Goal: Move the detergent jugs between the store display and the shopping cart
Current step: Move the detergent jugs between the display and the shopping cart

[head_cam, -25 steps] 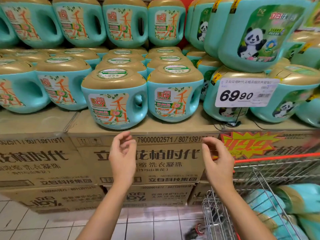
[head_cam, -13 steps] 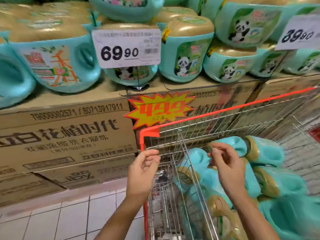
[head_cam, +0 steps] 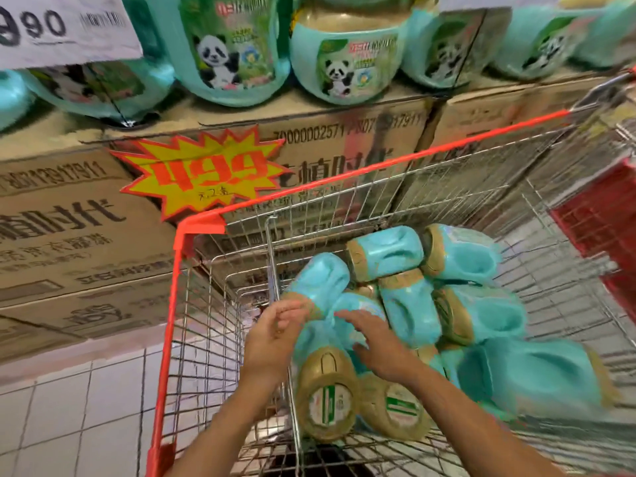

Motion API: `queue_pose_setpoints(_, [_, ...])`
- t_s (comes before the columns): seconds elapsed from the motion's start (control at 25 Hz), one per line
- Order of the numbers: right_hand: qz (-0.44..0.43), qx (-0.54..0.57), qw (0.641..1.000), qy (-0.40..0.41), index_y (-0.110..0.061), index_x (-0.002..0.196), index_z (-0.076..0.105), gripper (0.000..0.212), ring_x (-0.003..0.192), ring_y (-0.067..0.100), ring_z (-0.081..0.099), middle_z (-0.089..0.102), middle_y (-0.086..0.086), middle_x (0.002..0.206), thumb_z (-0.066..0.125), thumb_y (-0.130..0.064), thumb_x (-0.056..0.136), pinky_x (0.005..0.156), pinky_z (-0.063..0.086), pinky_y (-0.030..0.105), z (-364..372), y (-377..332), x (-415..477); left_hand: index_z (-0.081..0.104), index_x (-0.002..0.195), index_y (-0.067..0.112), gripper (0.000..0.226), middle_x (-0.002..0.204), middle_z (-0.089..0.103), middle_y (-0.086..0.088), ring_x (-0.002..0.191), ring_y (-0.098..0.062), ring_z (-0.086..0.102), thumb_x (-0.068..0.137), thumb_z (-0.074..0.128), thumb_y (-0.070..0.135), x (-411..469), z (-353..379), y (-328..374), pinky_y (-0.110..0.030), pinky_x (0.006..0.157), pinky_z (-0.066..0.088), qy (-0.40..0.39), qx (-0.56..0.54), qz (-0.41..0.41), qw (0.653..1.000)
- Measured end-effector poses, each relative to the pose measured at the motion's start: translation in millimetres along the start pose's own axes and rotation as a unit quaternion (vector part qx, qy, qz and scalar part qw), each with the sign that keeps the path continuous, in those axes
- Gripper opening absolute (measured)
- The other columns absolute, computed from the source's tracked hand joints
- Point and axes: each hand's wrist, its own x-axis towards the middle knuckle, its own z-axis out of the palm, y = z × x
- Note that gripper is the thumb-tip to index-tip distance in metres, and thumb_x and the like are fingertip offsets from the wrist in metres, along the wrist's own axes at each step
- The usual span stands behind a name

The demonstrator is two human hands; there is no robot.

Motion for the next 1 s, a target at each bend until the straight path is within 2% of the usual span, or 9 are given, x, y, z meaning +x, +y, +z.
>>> queue_pose_setpoints(0.08, [-0.107, -0.105, 0.986, -0.067, -0.019, 0.142, 0.045, 0.061, 0.127, 0.03, 0.037, 0.038, 0.013, 0.148, 0.051, -0.001, 0.085, 0.105, 0.035, 0.041, 15, -9, 17, 0.068, 0.091, 0.017, 0.021, 0.064, 0.067, 0.015, 0.059, 0.008, 0.058, 0.089, 0.062, -0.003, -1, -4, 1, -0.006, 0.059, 0.044, -0.003, 0.012, 0.006, 1.0])
queue_pose_setpoints(0.16, [-0.128, -0.212, 0.959, -0.135, -0.026, 0.145, 0.04, 0.054, 0.134, 0.029, 0.028, 0.027, 0.002, 0.157, 0.044, -0.007, 0.095, 0.104, 0.037, 0.043, 22, -12, 30, 0.067, 0.094, 0.015, 0.022, 0.073, 0.065, 0.009, 0.065, 0.002, 0.057, 0.09, 0.06, -0.006, -3, -5, 0, -0.008, 0.062, 0.045, 0.007, 0.024, 0.009, 1.0])
queue_pose_setpoints(0.24, [-0.148, -0.273, 0.939, -0.149, -0.025, 0.144, 0.041, 0.045, 0.136, 0.025, 0.029, 0.032, -0.002, 0.155, 0.036, -0.014, 0.101, 0.104, 0.035, 0.04, 22, -6, 38, 0.067, 0.097, 0.01, 0.019, 0.076, 0.062, 0.0, 0.071, -0.01, 0.054, 0.09, 0.06, -0.006, -6, -7, -3, -0.011, 0.065, 0.045, 0.022, 0.017, -0.001, 1.0])
queue_pose_setpoints(0.4, [-0.237, -0.304, 0.916, -0.108, -0.011, 0.121, 0.061, 0.029, 0.117, 0.027, 0.052, 0.064, 0.011, 0.116, 0.043, -0.011, 0.097, 0.108, 0.032, 0.039, 11, 2, 28, 0.064, 0.091, 0.019, 0.024, 0.077, 0.06, -0.005, 0.074, -0.016, 0.051, 0.09, 0.061, -0.004, -13, -15, -9, -0.012, 0.064, 0.044, 0.024, 0.015, -0.013, 1.0])
queue_pose_setpoints(0.48, [-0.288, -0.323, 0.898, -0.079, -0.009, 0.102, 0.067, 0.019, 0.102, 0.029, 0.06, 0.067, 0.011, 0.092, 0.051, -0.008, 0.092, 0.107, 0.039, 0.044, 5, -2, 23, 0.064, 0.09, 0.022, 0.026, 0.075, 0.06, -0.001, 0.073, -0.015, 0.051, 0.09, 0.061, -0.004, -14, -19, -10, -0.011, 0.064, 0.045, 0.03, 0.005, -0.01, 0.999])
queue_pose_setpoints(0.56, [-0.274, -0.31, 0.905, -0.102, -0.009, 0.102, 0.066, 0.021, 0.102, 0.027, 0.057, 0.064, 0.012, 0.093, 0.052, -0.005, 0.088, 0.111, 0.033, 0.039, -6, -10, 16, 0.064, 0.09, 0.023, 0.027, 0.077, 0.061, -0.002, 0.074, -0.015, 0.052, 0.09, 0.061, -0.003, -15, -22, -10, -0.012, 0.066, 0.046, 0.021, -0.001, -0.012, 1.0])
queue_pose_setpoints(0.72, [-0.141, -0.171, 0.971, -0.095, -0.017, 0.095, 0.059, 0.027, 0.091, 0.021, 0.047, 0.048, -0.001, 0.087, 0.06, -0.004, 0.071, 0.075, 0.033, 0.032, -42, -21, -6, 0.066, 0.094, 0.024, 0.027, 0.086, 0.065, -0.01, 0.082, -0.019, 0.058, 0.09, 0.062, -0.003, -17, -23, -7, -0.031, 0.08, 0.05, -0.016, 0.004, -0.016, 1.0])
queue_pose_setpoints(0.84, [-0.007, 0.048, 0.999, -0.002, -0.022, 0.082, 0.052, 0.031, 0.078, 0.012, 0.051, 0.053, -0.01, 0.079, 0.076, -0.006, 0.072, 0.07, 0.038, 0.03, -77, -22, -30, 0.065, 0.102, 0.023, 0.029, 0.101, 0.068, -0.005, 0.095, -0.017, 0.063, 0.088, 0.064, -0.003, -18, -20, 1, -0.017, 0.079, 0.052, -0.068, -0.022, -0.029, 0.997])
queue_pose_setpoints(1.0, [0.043, 0.389, 0.911, 0.132, -0.01, 0.094, 0.059, 0.03, 0.077, 0.013, 0.063, 0.067, 0.002, 0.082, 0.075, -0.005, 0.069, 0.069, 0.052, 0.027, -100, -28, -62, 0.055, 0.121, 0.036, 0.057, 0.125, 0.062, 0.003, 0.105, 0.002, 0.063, 0.069, 0.079, 0.037, -14, -14, 12, -0.011, 0.075, 0.051, -0.164, -0.062, -0.059, 0.983])
